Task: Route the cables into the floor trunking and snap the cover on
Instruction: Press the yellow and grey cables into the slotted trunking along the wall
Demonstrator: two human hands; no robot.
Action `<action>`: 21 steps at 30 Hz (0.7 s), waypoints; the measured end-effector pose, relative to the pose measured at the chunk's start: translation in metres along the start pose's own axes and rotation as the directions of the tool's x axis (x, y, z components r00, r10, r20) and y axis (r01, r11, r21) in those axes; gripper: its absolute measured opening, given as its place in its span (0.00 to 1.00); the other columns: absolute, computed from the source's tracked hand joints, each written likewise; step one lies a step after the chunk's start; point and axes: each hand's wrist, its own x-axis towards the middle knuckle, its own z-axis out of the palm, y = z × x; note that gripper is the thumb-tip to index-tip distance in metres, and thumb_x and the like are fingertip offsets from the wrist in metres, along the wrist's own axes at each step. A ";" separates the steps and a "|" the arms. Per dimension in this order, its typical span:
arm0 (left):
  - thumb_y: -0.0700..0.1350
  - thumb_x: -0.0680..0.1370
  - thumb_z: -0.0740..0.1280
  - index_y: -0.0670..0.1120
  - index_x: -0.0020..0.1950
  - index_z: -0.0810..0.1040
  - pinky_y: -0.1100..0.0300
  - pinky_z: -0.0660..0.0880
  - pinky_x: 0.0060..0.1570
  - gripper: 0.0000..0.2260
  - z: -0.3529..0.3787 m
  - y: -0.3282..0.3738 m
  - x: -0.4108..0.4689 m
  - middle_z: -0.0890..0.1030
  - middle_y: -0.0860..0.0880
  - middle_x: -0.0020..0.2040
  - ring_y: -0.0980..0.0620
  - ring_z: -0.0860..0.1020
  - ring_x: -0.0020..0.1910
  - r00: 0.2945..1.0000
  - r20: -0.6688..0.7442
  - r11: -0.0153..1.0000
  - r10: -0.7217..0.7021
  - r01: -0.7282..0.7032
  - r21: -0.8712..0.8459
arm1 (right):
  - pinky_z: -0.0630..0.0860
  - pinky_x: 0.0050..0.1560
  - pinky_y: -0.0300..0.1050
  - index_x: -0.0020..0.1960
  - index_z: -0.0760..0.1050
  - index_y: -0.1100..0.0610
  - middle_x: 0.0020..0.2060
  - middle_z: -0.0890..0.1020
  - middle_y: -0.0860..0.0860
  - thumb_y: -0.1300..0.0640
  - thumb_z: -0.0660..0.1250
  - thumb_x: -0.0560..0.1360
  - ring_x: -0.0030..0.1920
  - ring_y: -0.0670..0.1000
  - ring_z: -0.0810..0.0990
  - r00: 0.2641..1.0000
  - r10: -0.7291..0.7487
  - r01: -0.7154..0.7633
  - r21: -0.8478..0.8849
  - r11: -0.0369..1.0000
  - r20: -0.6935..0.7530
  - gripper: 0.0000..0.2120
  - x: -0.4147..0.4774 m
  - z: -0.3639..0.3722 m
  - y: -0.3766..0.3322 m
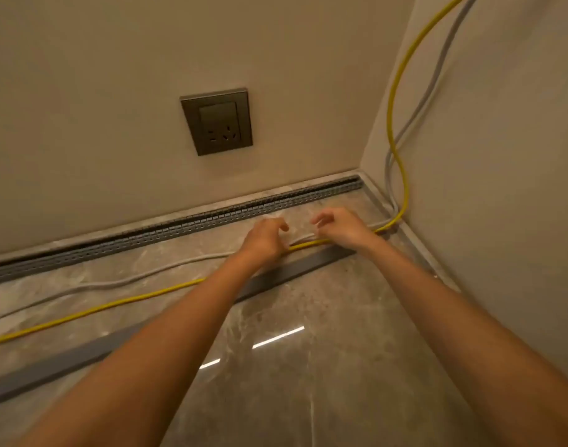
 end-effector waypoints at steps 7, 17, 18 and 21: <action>0.48 0.72 0.72 0.48 0.33 0.70 0.57 0.69 0.38 0.13 0.002 -0.005 0.019 0.77 0.45 0.40 0.46 0.74 0.45 0.989 0.146 0.996 0.008 -0.020 0.082 | 0.70 0.47 0.42 0.50 0.81 0.63 0.50 0.83 0.62 0.64 0.66 0.73 0.53 0.57 0.79 0.993 -0.018 0.056 -0.330 0.942 0.118 0.08 0.009 -0.025 0.011; 0.39 0.78 0.64 0.39 0.58 0.75 0.49 0.72 0.53 0.10 -0.021 -0.012 0.045 0.75 0.39 0.58 0.39 0.75 0.55 0.952 -0.270 0.985 0.145 -0.114 0.128 | 0.73 0.51 0.51 0.49 0.78 0.68 0.53 0.79 0.65 0.60 0.64 0.76 0.55 0.63 0.76 0.972 -0.079 -0.017 -0.401 0.916 -0.223 0.10 0.047 -0.060 0.029; 0.39 0.78 0.63 0.40 0.59 0.75 0.49 0.72 0.54 0.10 -0.019 -0.013 0.047 0.76 0.39 0.59 0.39 0.75 0.57 0.957 -0.247 0.977 0.152 -0.108 0.182 | 0.73 0.52 0.51 0.49 0.78 0.67 0.54 0.78 0.65 0.61 0.64 0.76 0.55 0.63 0.76 0.968 -0.094 -0.006 -0.396 0.918 -0.234 0.10 0.051 -0.059 0.028; 0.40 0.80 0.60 0.41 0.61 0.74 0.47 0.73 0.54 0.11 -0.017 -0.016 0.051 0.77 0.39 0.59 0.39 0.76 0.57 0.976 -0.179 0.960 0.126 -0.074 0.271 | 0.73 0.53 0.51 0.48 0.77 0.66 0.54 0.78 0.63 0.62 0.64 0.76 0.55 0.62 0.77 0.960 -0.113 0.013 -0.364 0.931 -0.257 0.08 0.059 -0.055 0.031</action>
